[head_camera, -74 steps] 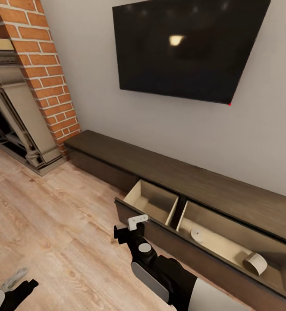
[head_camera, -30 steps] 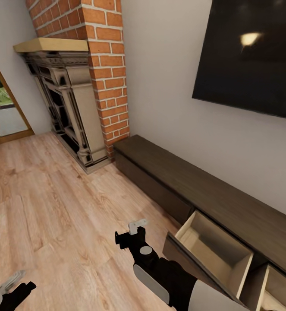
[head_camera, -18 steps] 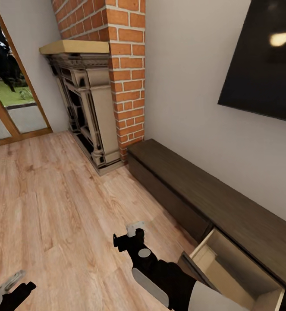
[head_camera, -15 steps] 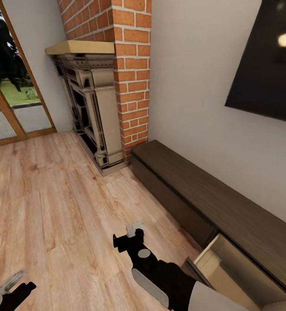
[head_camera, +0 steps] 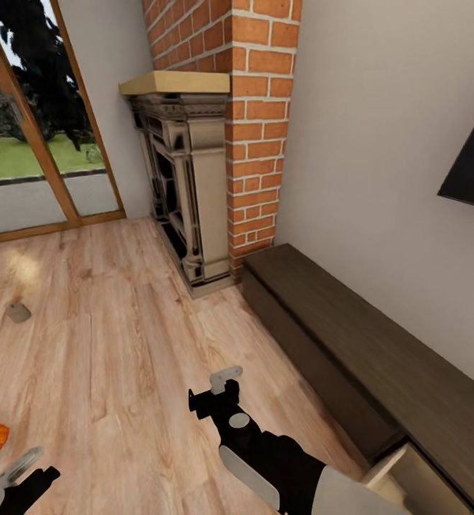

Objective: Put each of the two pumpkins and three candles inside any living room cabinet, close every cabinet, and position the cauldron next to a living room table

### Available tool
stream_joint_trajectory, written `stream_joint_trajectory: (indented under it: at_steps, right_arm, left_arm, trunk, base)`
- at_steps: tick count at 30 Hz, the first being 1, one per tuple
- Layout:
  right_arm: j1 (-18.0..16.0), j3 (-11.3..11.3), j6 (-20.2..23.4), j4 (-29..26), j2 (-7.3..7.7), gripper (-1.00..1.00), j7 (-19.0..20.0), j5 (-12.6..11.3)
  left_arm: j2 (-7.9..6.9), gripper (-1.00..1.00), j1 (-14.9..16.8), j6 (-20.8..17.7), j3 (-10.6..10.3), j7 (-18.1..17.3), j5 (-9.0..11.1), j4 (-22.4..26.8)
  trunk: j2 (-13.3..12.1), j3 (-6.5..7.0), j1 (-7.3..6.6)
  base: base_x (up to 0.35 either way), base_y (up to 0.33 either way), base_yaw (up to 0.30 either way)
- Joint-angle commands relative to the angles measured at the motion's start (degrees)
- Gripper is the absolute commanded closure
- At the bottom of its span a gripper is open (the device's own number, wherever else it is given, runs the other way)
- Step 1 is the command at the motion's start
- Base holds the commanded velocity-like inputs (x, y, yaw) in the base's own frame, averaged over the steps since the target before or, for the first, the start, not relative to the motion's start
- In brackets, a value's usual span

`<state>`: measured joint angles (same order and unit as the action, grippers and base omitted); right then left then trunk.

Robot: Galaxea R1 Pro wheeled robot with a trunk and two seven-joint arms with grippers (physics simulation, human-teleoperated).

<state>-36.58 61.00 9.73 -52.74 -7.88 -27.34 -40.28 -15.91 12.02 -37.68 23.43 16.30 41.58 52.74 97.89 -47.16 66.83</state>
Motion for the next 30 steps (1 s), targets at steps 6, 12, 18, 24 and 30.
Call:
stream_joint_trajectory:
  at_steps: [6, 12, 18, 24, 30]
  right_arm:
    - [-0.07, 0.18, 0.20, 0.12, -0.03, -1.00, -0.43, -0.24]
    - [-0.07, 0.18, 0.20, 0.18, -0.03, -1.00, -0.43, -0.18]
    - [-0.07, 0.42, 0.20, 0.18, -0.03, -1.00, -0.43, -0.17]
    - [-0.07, 0.52, 0.14, 0.18, -0.03, -1.00, -0.43, -0.15]
    - [-0.07, 0.49, -0.97, 0.18, 0.03, -1.00, -0.38, -0.09]
  left_arm:
    - [0.01, -1.00, 0.03, -0.21, 0.04, 0.48, 0.60, 0.08]
    - [-0.05, -1.00, 0.03, -0.21, 0.04, 0.48, 0.60, 0.08]
    - [-0.08, -1.00, 0.05, -0.20, 0.04, 0.47, 0.60, 0.07]
    - [-0.08, -1.00, 0.05, -0.20, 0.12, 0.46, 0.60, -1.40]
    - [-0.04, -1.00, 0.07, 1.31, 0.02, 0.46, 0.54, -1.58]
  trunk:
    - [0.02, 0.21, 0.02]
    - [0.02, 0.46, 0.02]
    - [0.02, 0.72, 0.02]
    - [0.02, 0.98, 0.02]
    - [0.02, 1.12, 0.02]
  base:
    - [0.150, -0.004, 0.259]
    - [0.127, 0.000, 0.259]
    - [0.297, 0.000, 0.259]
    - [0.336, 0.047, 0.257]
    - [0.201, 0.135, 0.128]
